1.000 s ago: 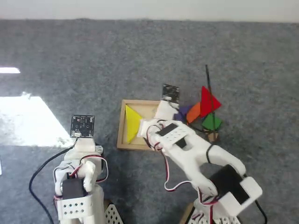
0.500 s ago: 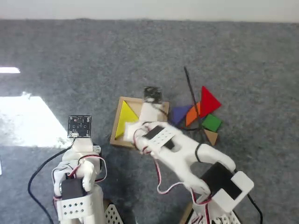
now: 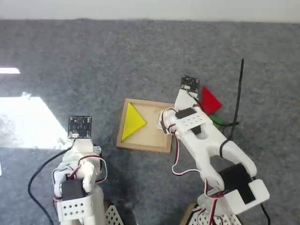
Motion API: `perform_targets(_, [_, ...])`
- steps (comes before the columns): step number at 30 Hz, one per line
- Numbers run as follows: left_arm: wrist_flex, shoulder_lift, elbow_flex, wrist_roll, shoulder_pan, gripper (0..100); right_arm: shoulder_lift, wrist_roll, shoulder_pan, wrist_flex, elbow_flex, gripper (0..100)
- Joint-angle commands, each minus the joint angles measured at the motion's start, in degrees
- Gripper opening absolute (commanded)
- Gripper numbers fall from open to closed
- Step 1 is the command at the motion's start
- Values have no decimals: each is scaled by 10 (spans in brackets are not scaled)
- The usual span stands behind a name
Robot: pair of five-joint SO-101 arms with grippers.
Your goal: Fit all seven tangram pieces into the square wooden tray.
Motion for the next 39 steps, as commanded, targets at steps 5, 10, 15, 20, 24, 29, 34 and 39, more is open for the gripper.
perform_targets(5, [2, -11, -7, 1, -4, 14, -36, 39, 47, 76, -19, 7])
perform_targets(10, [2, -11, -7, 1, -4, 14, -87, 114, 83, 81, -20, 7])
perform_targets(15, [2, -11, -7, 1, -4, 14, -198, 182, 95, 113, -23, 9])
perform_targets(20, [2, -11, -7, 1, -4, 14, -303, 309, 102, 134, -28, 9])
perform_targets(24, [2, -11, -7, 1, -4, 14, -316, 325, 159, 120, -30, 10])
perform_targets(29, [2, -11, -7, 1, -4, 14, -256, 145, 167, 70, -26, 147])
perform_targets(34, [2, -11, -7, 1, -4, 14, -161, -12, 200, 18, -29, 318])
perform_targets(39, [2, -11, -7, 1, -4, 14, -65, -74, 239, -59, -30, 329])
